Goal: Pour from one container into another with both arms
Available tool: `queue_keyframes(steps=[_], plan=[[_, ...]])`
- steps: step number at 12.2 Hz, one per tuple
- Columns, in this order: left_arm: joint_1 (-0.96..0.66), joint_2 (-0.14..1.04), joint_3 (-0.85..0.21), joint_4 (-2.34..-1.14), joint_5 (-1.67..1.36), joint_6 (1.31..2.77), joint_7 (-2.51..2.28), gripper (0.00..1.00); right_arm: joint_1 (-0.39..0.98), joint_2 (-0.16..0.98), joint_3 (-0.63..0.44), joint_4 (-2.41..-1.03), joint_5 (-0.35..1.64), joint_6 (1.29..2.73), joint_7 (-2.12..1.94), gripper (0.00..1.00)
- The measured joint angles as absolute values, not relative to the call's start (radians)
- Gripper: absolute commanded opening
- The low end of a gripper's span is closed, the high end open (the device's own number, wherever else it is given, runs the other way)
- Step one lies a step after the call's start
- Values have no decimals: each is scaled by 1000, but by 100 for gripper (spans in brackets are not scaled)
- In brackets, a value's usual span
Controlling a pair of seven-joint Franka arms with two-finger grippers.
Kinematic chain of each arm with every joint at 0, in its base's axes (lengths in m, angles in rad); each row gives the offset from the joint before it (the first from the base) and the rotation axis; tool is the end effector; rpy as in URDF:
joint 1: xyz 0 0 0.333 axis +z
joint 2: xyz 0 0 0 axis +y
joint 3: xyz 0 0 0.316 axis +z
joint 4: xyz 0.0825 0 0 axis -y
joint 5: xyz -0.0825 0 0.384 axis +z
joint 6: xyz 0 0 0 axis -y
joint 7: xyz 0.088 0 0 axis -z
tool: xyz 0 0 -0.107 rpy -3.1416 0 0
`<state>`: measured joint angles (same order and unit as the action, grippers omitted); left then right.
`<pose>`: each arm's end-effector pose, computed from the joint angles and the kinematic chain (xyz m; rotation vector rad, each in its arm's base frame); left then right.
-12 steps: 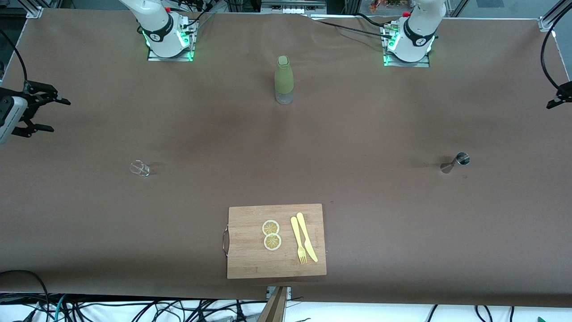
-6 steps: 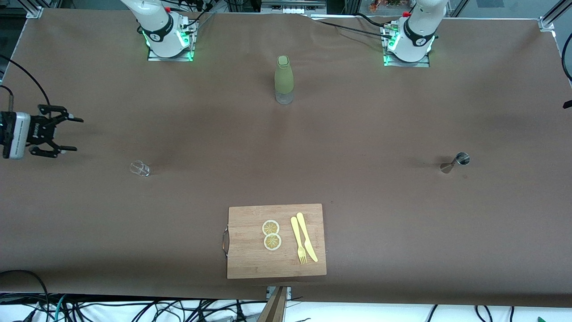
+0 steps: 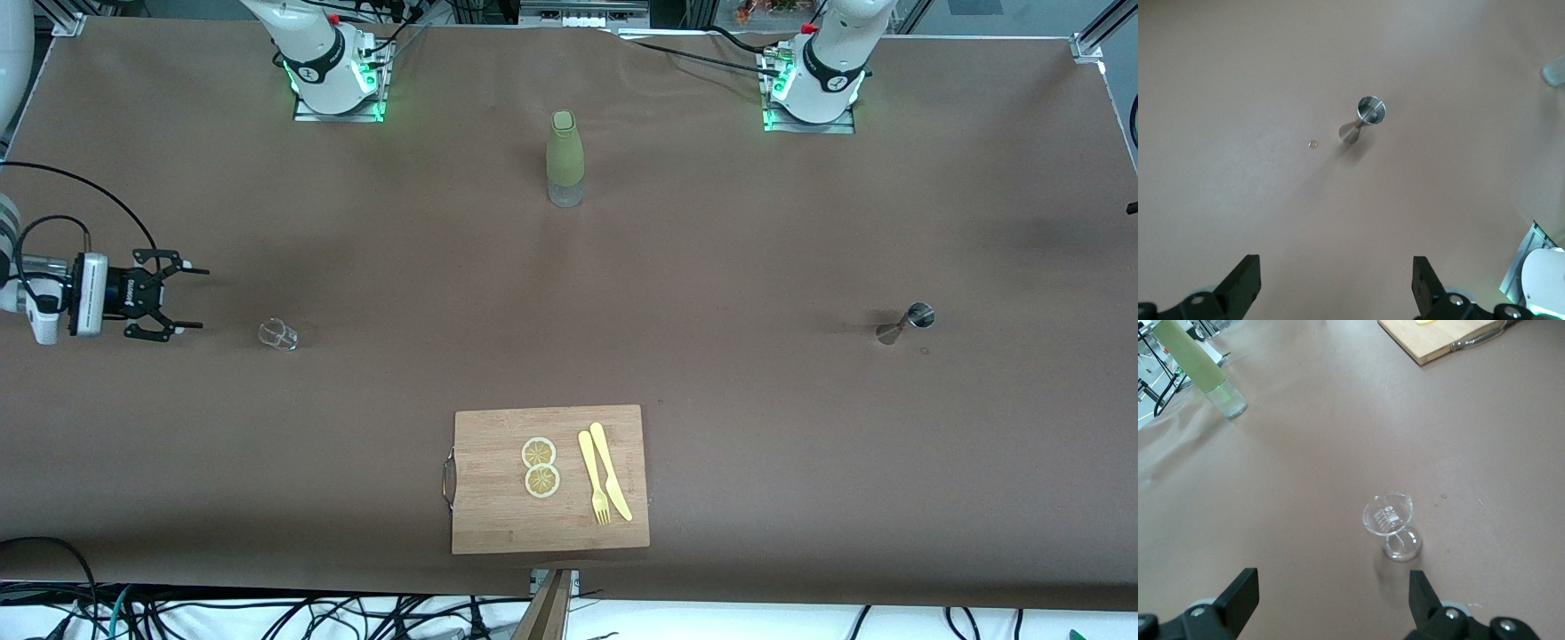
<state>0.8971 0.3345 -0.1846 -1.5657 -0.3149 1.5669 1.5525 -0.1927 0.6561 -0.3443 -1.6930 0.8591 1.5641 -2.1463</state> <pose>0.4837 0.3905 0.4384 2.4701 -1.0276 0.2734 0.5664 -0.2221 0.2139 -1.8508 -1.3531 -0.5239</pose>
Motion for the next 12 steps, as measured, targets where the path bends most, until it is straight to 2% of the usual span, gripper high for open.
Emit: queue_keyframes(steps=[6, 12], plan=[[992, 468, -185, -1564, -425, 1567, 1806, 100, -194, 830, -342, -1612, 1019, 1567, -2356, 100], [999, 534, -187, -1562, -437, 1567, 1862, 100, -193, 916, -291, -1561, 1085, 1562, -2429, 100]])
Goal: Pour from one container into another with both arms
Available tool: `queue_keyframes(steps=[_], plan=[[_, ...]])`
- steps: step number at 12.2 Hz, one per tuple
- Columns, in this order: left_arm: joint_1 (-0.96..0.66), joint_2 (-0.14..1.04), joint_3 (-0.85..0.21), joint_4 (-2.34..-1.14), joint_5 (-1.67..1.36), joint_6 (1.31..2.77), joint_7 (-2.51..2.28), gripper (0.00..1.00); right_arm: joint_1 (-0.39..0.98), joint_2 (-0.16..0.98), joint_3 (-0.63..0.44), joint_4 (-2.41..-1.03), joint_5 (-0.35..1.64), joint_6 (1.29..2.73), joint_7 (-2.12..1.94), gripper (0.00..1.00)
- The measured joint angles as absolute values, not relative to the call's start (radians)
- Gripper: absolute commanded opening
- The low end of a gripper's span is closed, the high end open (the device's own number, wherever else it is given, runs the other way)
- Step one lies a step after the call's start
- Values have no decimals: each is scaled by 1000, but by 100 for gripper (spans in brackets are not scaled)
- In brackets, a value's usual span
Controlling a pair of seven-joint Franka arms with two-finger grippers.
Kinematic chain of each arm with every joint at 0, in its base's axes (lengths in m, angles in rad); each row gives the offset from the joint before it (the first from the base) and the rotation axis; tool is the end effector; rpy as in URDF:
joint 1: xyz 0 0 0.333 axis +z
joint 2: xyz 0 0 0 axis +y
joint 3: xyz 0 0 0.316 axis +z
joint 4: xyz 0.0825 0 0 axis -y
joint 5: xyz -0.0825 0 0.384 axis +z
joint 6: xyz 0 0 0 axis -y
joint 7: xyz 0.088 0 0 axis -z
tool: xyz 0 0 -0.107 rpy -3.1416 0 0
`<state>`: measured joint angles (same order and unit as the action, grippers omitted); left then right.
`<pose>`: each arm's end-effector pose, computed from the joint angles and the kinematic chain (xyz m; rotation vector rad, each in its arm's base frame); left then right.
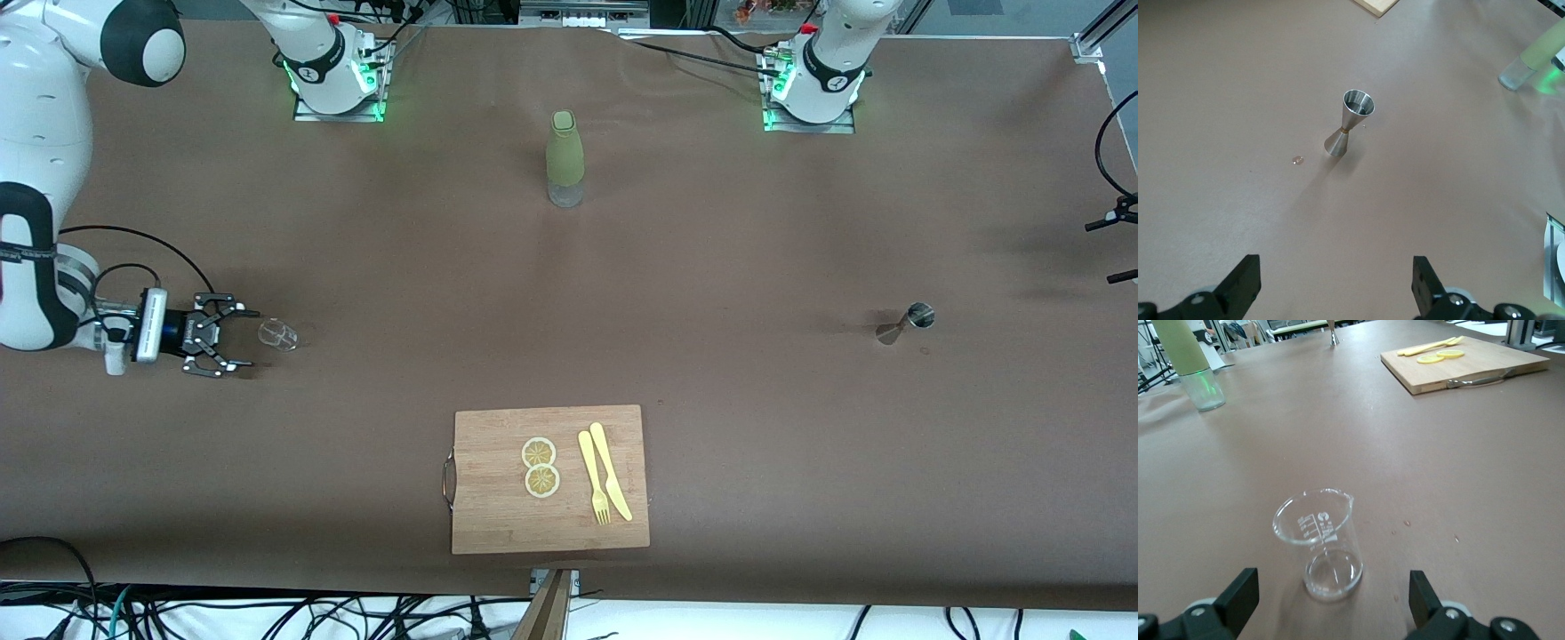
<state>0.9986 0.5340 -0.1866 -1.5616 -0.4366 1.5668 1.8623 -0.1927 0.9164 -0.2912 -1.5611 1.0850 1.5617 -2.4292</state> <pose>0.4580 0.4389 0.3231 2.2094 -1.1120 0.5089 0.5947 -0.1848 0.1056 -1.6347 -1.4366 -0.7902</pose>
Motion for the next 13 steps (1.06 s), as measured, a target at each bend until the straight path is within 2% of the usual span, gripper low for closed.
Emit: queue_keyframes(steps=[6, 10, 13], plan=[[1004, 637, -188, -1561, -482, 1567, 1968, 100, -192, 930, -229, -1557, 1087, 1562, -2447, 98], [1004, 692, -197, -1561, -522, 1567, 2034, 100, -192, 936, -227, -1556, 1087, 1562, -2451, 74], [998, 721, -203, -1560, -558, 1567, 2071, 100, -192, 936, -227, -1556, 1087, 1562, -2450, 46]])
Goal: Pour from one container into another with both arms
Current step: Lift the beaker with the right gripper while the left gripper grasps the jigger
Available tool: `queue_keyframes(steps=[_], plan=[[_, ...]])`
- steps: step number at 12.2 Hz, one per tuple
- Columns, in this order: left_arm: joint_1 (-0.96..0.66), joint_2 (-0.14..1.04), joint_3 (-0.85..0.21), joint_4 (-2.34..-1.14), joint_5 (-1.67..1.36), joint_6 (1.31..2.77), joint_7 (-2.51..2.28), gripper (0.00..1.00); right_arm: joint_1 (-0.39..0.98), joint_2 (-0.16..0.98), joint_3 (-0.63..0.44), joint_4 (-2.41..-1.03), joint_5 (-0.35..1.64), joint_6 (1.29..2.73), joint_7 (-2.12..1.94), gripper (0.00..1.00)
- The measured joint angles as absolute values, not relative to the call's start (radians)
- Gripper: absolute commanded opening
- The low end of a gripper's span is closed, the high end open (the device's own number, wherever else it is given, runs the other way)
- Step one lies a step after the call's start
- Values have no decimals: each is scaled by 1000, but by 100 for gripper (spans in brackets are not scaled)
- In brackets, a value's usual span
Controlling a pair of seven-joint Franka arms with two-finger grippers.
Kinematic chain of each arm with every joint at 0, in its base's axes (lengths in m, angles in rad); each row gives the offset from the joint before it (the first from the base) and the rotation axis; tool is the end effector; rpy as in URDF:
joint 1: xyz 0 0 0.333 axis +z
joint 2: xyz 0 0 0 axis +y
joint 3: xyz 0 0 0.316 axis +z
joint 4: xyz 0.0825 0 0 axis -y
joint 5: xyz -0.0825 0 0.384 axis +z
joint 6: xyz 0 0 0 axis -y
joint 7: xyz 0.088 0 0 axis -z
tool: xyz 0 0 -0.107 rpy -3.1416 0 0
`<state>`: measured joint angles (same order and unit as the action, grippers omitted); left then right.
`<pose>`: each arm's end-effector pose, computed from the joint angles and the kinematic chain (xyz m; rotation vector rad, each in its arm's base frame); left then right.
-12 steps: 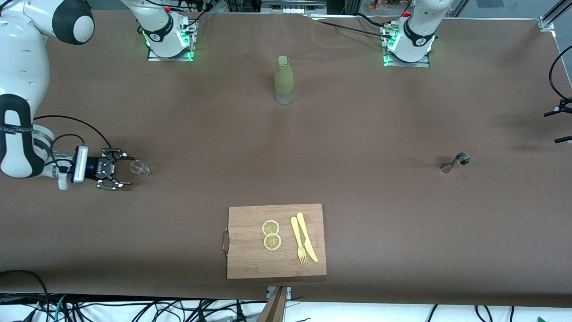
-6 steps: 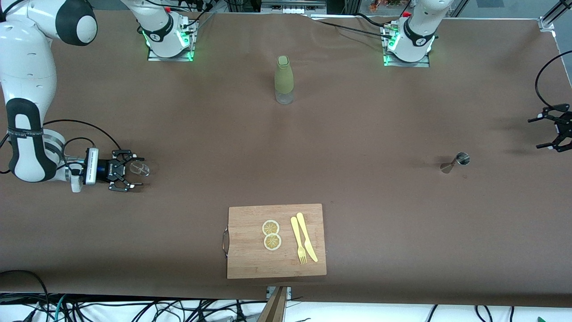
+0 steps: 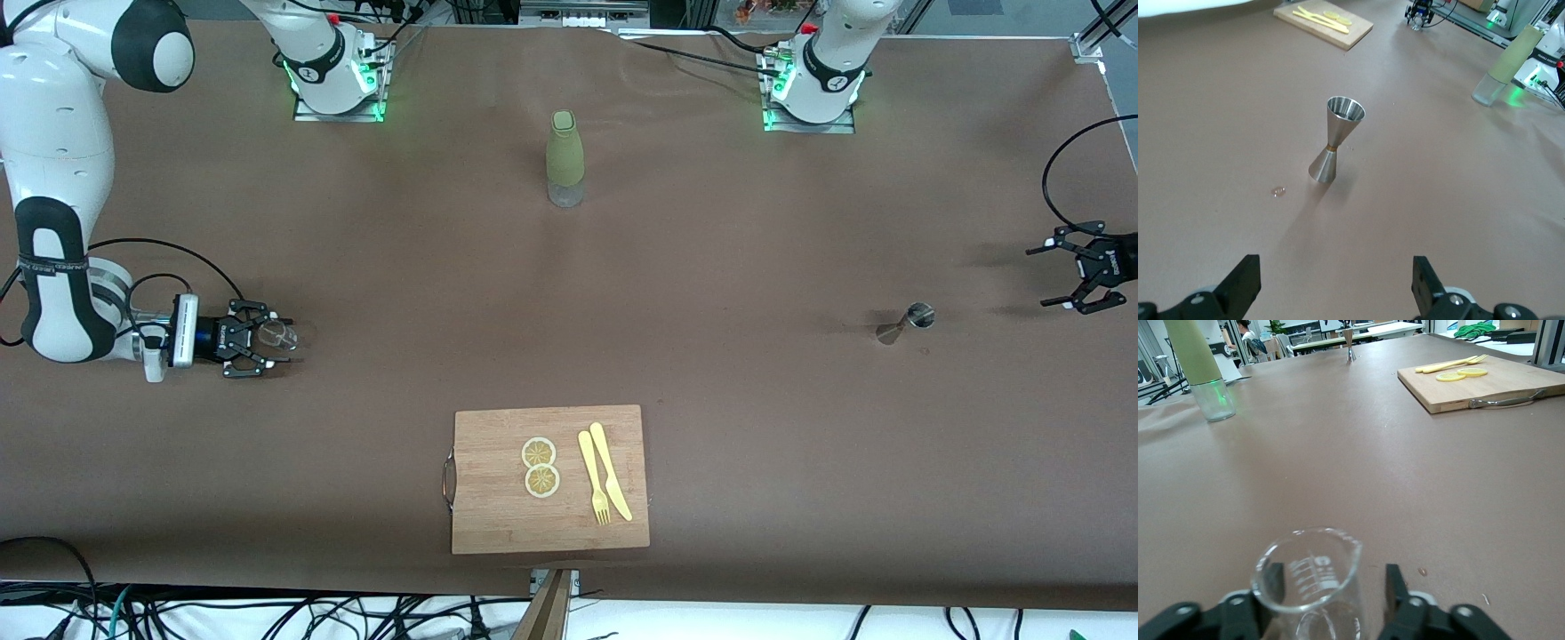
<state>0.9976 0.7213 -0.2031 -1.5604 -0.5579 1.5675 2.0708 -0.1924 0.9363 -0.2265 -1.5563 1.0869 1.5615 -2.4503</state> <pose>0.4689 0.4178 0.2167 1.9580 -1.1532 0.7137 0.6008 -0.1488 0.0923 -1.5497 -1.4461 -0.8085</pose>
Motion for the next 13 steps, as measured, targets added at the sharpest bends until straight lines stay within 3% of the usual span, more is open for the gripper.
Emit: queue_keyframes(steps=[3, 7, 13], plan=[[972, 774, -207, -1560, -599, 1572, 2140, 100, -192, 936, -226, -1556, 1087, 1561, -2448, 31], [930, 827, -208, -1560, -653, 1578, 2276, 100, -177, 937, -221, -1534, 1081, 1551, -2400, 29], [901, 912, -210, -1559, -701, 1577, 2390, 100, -37, 926, -217, -1303, 959, 1415, -2110, 29]])
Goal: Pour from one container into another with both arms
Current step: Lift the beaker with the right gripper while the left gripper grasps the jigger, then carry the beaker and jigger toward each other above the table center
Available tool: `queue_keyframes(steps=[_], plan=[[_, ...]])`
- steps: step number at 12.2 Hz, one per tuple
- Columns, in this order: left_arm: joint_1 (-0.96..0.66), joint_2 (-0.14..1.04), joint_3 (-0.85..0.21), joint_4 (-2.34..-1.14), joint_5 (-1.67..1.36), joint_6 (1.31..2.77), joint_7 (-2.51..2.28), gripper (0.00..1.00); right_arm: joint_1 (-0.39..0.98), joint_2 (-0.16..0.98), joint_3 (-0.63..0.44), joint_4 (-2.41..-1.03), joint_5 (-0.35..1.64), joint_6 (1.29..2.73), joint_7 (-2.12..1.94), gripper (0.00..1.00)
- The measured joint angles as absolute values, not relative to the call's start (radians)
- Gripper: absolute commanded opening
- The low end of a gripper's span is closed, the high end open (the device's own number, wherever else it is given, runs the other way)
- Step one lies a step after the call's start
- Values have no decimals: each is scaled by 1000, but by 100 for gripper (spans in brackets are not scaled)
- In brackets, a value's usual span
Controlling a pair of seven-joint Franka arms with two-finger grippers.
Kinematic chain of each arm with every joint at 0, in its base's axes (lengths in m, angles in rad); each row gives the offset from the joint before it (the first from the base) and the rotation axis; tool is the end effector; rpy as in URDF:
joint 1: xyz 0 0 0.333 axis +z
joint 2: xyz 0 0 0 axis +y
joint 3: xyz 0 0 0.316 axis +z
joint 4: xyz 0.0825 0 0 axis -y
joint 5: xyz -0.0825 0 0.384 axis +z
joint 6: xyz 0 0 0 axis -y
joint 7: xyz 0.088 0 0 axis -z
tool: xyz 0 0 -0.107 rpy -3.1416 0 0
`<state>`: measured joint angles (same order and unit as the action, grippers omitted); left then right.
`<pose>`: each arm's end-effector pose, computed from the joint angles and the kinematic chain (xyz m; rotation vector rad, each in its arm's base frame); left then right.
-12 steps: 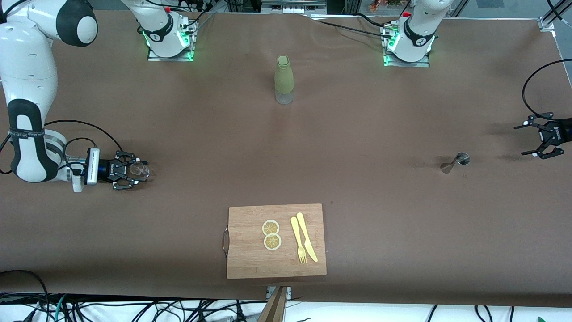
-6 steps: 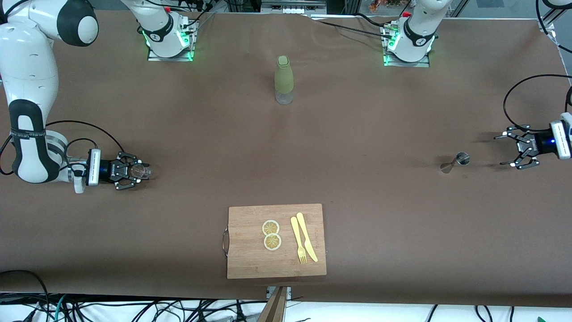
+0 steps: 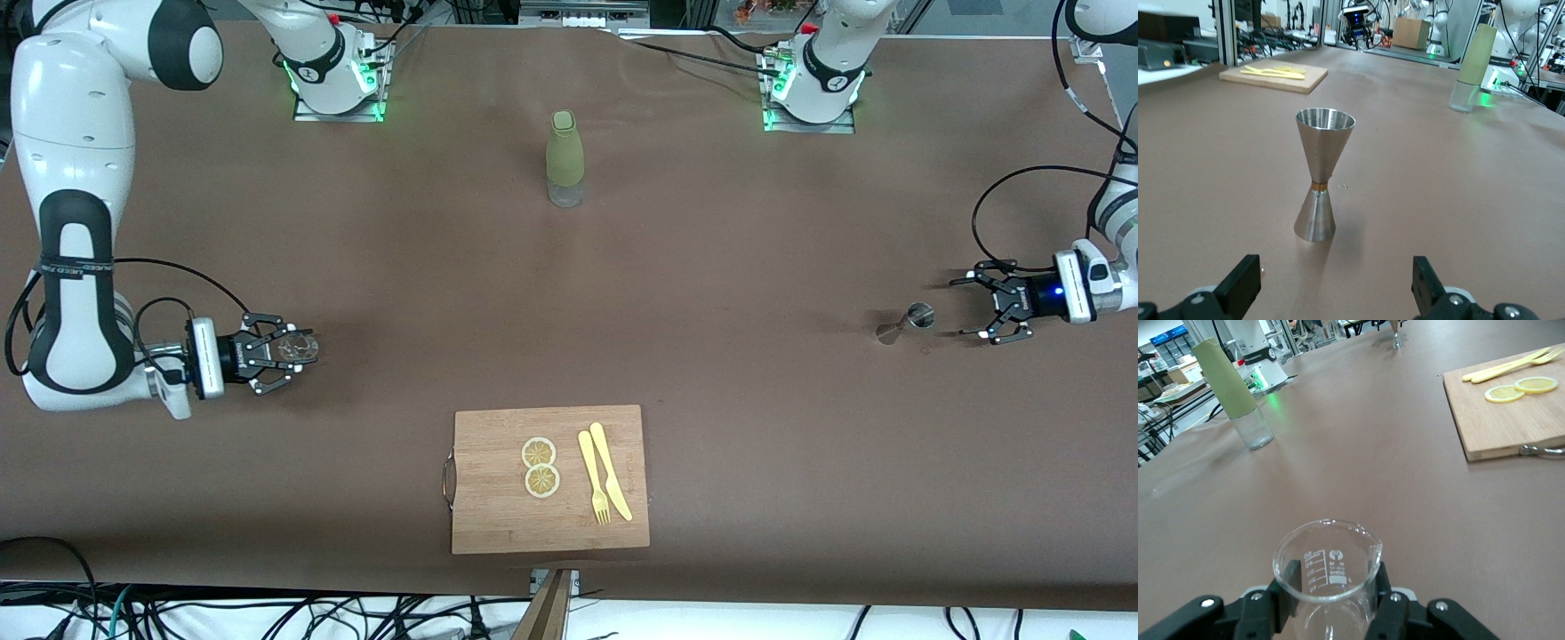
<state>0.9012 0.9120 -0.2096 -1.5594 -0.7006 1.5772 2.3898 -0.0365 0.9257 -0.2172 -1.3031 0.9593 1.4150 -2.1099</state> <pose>0.5024 0.3404 0.1124 1.6369 -1.2963 0.9635 0.6745 -0.0406 0.1832 -1.4713 -1.5335 -0.4935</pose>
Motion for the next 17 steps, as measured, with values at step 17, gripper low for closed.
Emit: queue_keyframes(steps=[17], plan=[[791, 987, -210, -1575, -896, 1567, 2468, 100, 192, 891, -224, -1146, 857, 1401, -1744, 29]])
